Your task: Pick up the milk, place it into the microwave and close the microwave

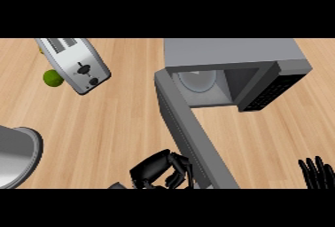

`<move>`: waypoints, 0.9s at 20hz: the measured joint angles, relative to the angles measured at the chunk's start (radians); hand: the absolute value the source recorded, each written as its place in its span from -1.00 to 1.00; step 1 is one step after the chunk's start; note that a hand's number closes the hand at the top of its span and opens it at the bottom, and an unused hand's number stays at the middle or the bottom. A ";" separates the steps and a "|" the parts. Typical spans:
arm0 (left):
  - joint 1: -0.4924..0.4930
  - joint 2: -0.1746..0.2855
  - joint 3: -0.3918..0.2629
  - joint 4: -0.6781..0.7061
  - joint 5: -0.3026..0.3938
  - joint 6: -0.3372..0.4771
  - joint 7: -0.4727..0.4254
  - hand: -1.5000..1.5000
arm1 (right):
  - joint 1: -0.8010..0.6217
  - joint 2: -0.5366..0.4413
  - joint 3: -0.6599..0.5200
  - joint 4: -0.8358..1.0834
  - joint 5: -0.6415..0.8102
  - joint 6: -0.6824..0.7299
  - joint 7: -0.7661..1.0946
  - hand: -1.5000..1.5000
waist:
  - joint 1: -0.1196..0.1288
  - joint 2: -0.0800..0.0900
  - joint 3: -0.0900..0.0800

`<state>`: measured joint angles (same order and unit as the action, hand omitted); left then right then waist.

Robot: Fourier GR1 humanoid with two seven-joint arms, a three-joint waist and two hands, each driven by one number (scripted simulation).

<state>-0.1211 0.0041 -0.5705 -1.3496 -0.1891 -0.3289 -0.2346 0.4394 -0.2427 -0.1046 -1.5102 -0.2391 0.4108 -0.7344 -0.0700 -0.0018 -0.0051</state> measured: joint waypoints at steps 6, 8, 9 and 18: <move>-0.110 0.011 -0.198 0.060 0.111 0.277 0.052 1.00 | 0.076 -0.034 0.040 -0.226 -0.084 0.046 0.109 -1.00 | -0.010 0.005 0.000; -0.151 0.016 -0.246 0.082 0.149 0.364 0.056 1.00 | 0.094 -0.044 0.050 -0.294 -0.106 0.057 0.138 -1.00 | -0.015 0.007 0.000; -0.168 0.017 -0.270 0.091 0.166 0.406 0.056 1.00 | 0.103 -0.051 0.055 -0.322 -0.113 0.064 0.148 -1.00 | -0.021 0.008 0.000; -0.344 0.026 -0.390 0.175 0.332 0.678 0.078 1.00 | 0.123 -0.088 0.103 -0.514 -0.165 0.072 0.273 -1.00 | -0.063 0.022 0.000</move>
<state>-0.4651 0.0306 -0.9604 -1.1751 0.1428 0.3494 -0.1571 0.5626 -0.3310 -0.0018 -2.0244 -0.4045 0.4830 -0.4614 -0.1333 0.0206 -0.0053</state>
